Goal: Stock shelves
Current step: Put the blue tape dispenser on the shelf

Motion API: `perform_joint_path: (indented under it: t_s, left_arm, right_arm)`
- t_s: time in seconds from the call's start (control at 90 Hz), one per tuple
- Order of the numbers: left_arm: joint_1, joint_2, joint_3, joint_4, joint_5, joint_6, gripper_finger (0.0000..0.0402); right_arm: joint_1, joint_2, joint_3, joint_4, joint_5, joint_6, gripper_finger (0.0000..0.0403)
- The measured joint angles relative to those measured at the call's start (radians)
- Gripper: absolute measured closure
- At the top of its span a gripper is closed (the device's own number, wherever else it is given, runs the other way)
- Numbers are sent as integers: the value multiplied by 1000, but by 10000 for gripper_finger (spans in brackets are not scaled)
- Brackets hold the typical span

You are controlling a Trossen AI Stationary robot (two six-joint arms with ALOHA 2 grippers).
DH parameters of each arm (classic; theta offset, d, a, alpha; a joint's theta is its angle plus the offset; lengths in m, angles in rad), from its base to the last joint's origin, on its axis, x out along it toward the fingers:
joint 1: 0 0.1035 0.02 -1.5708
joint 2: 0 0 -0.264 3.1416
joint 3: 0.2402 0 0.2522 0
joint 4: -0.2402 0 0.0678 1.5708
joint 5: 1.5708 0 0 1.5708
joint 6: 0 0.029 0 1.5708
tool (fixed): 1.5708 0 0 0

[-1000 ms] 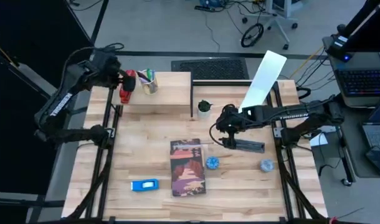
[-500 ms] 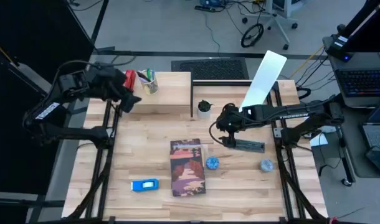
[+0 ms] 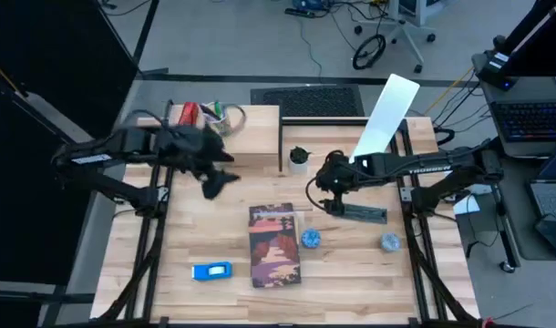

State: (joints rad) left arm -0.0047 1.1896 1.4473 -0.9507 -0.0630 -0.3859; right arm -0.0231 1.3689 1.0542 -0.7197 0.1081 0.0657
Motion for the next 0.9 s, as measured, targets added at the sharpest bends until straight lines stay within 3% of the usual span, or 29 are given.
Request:
perform_joint_path:
  t_s: [0.167, 0.311, 0.578, 0.767, 0.9]
  left_arm:
    - [-151, 96, 77, -1, -105, 7, 110]
    - [-251, 165, 133, 20, -182, 140, 110]
    - [-241, 227, 133, 69, -188, 166, 110]
    - [-241, 249, 133, 72, -181, 299, 110]
    - [-245, 249, 133, 75, -186, 251, 110]
  right_arm:
    - [0, 0, 0, -4, 0, -6, 40]
    - [0, 0, 0, -7, 0, -23, 40]
    - [0, 0, 0, 42, 0, -63, 40]
    - [0, 0, 0, 33, 0, -43, 40]
    - [4, 0, 0, 14, -3, -26, 40]
